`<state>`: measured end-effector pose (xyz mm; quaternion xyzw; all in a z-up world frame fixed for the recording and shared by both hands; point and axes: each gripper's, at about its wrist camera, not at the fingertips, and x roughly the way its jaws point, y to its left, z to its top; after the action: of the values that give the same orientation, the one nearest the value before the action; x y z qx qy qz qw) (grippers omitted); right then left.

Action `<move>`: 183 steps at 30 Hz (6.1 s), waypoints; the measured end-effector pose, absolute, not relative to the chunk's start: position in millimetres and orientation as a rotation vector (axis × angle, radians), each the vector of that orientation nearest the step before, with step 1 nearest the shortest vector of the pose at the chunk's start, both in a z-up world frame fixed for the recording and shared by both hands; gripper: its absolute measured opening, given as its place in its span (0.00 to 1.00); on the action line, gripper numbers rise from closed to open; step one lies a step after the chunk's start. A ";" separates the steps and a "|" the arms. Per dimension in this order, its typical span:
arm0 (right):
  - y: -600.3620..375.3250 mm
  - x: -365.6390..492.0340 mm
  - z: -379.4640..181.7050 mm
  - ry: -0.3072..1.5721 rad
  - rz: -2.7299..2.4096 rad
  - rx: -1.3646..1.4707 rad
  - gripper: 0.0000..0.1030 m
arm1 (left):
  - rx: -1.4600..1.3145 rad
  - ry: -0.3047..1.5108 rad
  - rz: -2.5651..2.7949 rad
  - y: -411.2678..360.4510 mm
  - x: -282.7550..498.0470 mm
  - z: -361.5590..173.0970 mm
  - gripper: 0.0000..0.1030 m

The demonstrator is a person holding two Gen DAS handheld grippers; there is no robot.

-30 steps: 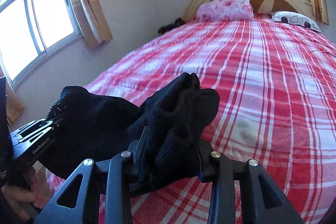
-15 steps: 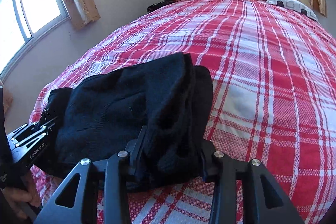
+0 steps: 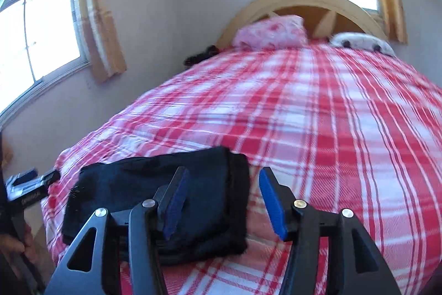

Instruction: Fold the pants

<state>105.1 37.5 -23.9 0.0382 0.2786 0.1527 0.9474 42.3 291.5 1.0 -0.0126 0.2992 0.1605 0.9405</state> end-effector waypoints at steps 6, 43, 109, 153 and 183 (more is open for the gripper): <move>73.7 103.4 -40.1 0.673 0.455 -0.022 0.18 | -0.031 0.711 0.193 261.0 61.9 -22.3 0.81; 348.0 185.2 -78.2 1.039 0.980 -0.596 0.27 | -0.462 0.805 0.364 283.0 -3.0 -88.2 0.76; 8.7 -7.0 3.1 0.557 0.326 0.099 0.52 | 0.002 0.748 0.211 172.5 -34.8 -13.0 1.00; 12.9 -52.9 26.8 0.460 0.313 0.107 0.57 | 0.007 0.621 0.255 172.7 -70.6 18.3 1.00; 8.4 -44.9 19.0 0.492 0.296 0.125 0.58 | 0.024 0.651 0.254 169.4 -63.0 10.4 1.00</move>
<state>-44.9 8.4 19.0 0.0614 0.2423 0.1458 0.9572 -63.0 169.4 10.4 0.0116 0.3187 0.1245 0.9396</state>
